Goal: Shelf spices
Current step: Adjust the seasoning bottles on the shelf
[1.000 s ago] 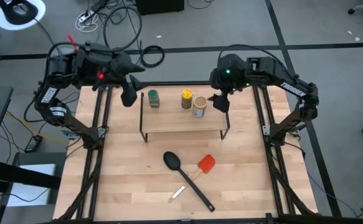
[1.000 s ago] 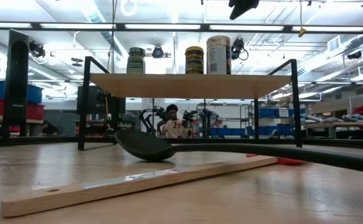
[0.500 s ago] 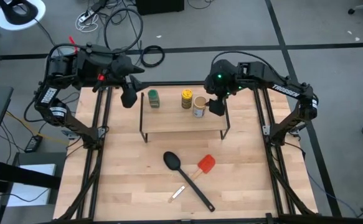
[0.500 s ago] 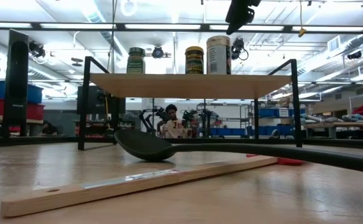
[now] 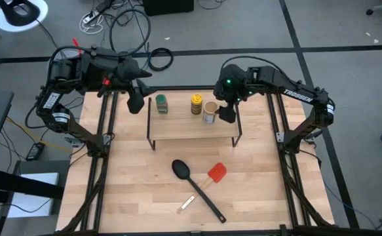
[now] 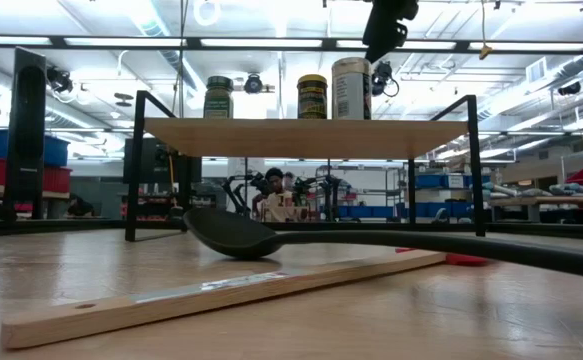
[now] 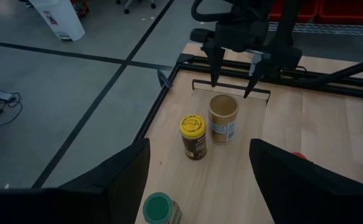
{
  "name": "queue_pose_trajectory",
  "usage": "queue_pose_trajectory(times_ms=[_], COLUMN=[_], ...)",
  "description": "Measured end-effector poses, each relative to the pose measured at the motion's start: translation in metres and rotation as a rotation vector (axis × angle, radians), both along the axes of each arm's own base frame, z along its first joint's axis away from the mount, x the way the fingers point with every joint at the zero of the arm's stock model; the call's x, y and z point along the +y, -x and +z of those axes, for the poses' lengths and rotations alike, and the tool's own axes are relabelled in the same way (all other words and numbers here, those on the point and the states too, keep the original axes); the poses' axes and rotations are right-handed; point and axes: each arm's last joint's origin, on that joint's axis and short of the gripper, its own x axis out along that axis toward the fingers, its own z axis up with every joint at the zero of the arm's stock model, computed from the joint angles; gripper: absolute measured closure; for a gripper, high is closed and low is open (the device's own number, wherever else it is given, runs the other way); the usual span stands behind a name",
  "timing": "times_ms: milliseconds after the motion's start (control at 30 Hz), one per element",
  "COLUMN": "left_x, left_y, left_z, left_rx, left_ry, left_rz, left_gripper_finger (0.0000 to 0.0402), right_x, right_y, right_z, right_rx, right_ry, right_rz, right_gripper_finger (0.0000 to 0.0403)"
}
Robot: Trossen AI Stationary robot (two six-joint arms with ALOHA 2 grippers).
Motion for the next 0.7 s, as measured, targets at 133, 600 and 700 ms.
queue_pose_trajectory(times_ms=[133, 600, 700], left_x=[0.0, 0.0, 0.0], left_y=[0.0, 0.0, 0.0], left_z=[0.0, 0.0, 0.0], left_rx=[0.0, -0.001, 0.0], left_ry=[0.0, 0.001, 0.001], left_rz=[0.0, -0.001, -0.001], left_gripper_finger=[0.0122, 0.0122, 0.0122], right_x=[0.0009, 0.0012, 0.0005], right_y=[-0.0003, -0.0004, -0.0004], right_z=[0.0001, 0.0002, 0.0], right_rx=[-0.004, -0.01, -0.002], right_ry=[-0.008, -0.036, -0.009], right_rz=[0.002, -0.026, -0.062], right_gripper_finger=[0.0094, 0.0094, 0.0094])
